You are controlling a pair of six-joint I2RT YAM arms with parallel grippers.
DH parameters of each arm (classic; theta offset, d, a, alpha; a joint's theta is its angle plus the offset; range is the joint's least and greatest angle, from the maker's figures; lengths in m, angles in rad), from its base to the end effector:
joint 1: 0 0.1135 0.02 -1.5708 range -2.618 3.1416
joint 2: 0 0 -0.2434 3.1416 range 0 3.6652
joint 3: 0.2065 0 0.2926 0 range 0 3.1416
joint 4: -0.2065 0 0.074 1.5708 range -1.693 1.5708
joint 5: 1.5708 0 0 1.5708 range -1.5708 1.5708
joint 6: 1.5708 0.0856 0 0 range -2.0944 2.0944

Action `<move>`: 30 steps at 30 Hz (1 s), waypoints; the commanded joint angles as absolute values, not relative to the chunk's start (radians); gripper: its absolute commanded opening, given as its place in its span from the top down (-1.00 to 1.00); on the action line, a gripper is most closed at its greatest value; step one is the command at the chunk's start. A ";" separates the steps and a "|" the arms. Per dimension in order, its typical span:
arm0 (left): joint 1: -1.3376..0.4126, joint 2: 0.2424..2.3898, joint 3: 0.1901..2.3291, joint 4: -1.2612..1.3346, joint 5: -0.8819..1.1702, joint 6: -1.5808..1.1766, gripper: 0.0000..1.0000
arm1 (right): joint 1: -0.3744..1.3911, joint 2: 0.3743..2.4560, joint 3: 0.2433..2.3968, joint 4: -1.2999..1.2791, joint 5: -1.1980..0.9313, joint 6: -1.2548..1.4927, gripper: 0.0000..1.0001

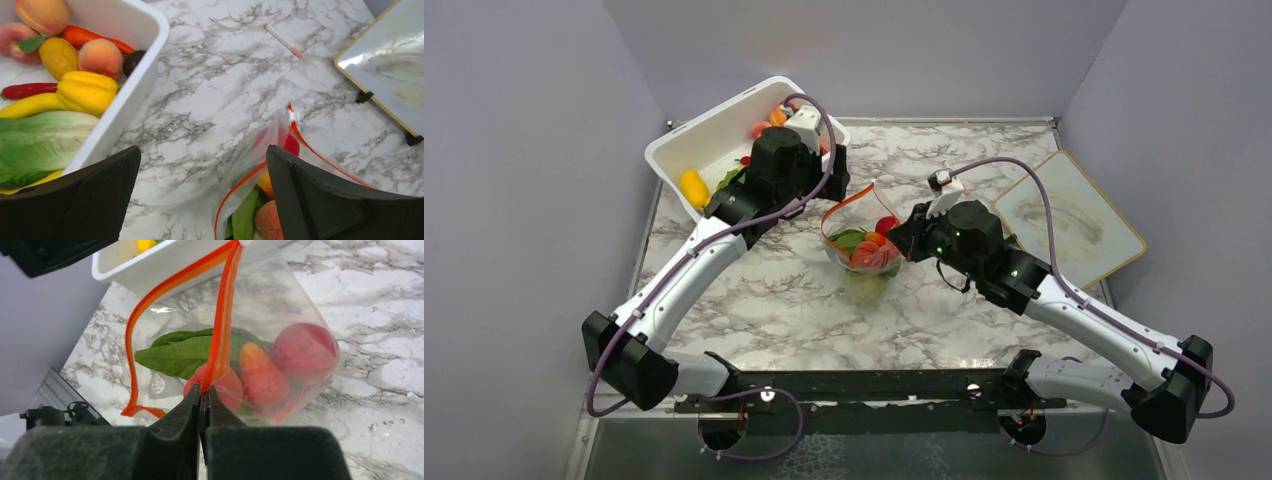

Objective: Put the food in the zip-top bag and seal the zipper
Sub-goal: Pick up the fake fruit from the bin.

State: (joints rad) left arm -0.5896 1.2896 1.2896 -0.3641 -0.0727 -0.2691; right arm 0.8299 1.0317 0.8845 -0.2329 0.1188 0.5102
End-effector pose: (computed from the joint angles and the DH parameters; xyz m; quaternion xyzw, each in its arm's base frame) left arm 0.3258 -0.2104 0.3506 0.1110 0.8156 -0.2088 0.5280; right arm 0.2334 0.2402 0.2807 -0.0987 0.8213 0.3091 0.4693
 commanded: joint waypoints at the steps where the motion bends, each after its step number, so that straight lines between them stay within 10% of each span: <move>1: -0.487 1.353 1.414 -0.441 -0.054 -0.228 -0.98 | 0.833 1.044 0.949 -0.231 0.112 0.501 0.99; 17: -0.100 1.664 1.512 -0.232 0.172 -0.330 -0.29 | 0.833 1.039 0.911 -0.193 0.051 0.517 0.98; 30: -0.009 2.060 1.801 -0.233 0.317 -0.297 -0.40 | 0.833 1.070 0.942 -0.203 0.136 0.537 0.98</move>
